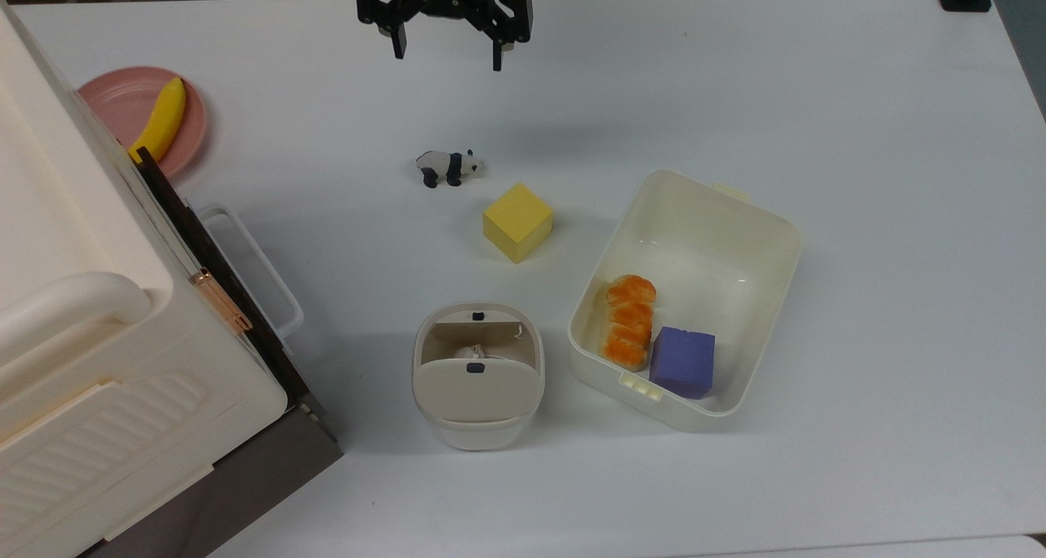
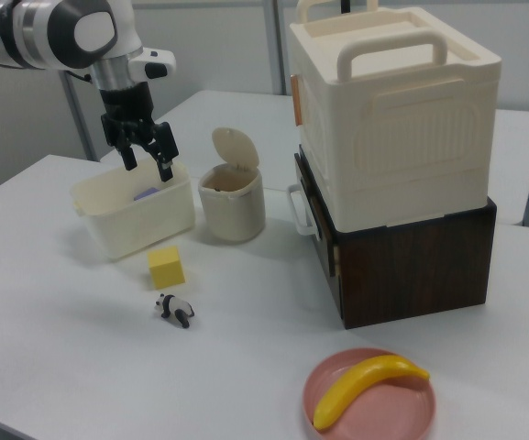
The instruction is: Close the trash can
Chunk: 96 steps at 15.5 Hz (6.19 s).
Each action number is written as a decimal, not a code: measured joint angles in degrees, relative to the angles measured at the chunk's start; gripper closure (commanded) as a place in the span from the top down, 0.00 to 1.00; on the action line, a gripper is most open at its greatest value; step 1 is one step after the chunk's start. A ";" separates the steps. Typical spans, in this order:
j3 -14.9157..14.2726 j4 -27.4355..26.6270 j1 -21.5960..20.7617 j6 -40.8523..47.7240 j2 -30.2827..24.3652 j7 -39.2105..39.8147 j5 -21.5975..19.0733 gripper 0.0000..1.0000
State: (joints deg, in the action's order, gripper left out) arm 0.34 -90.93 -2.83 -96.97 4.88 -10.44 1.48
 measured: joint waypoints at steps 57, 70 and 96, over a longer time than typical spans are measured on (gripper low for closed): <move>-3.20 16.87 -4.61 -40.70 28.58 -3.42 9.00 0.00; -3.22 15.03 -6.52 -34.72 27.89 0.37 5.62 0.18; -3.35 0.06 -4.96 5.84 -0.33 8.91 0.91 1.00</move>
State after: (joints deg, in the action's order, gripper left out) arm -3.01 -90.87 -7.80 -91.13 4.55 -1.52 2.39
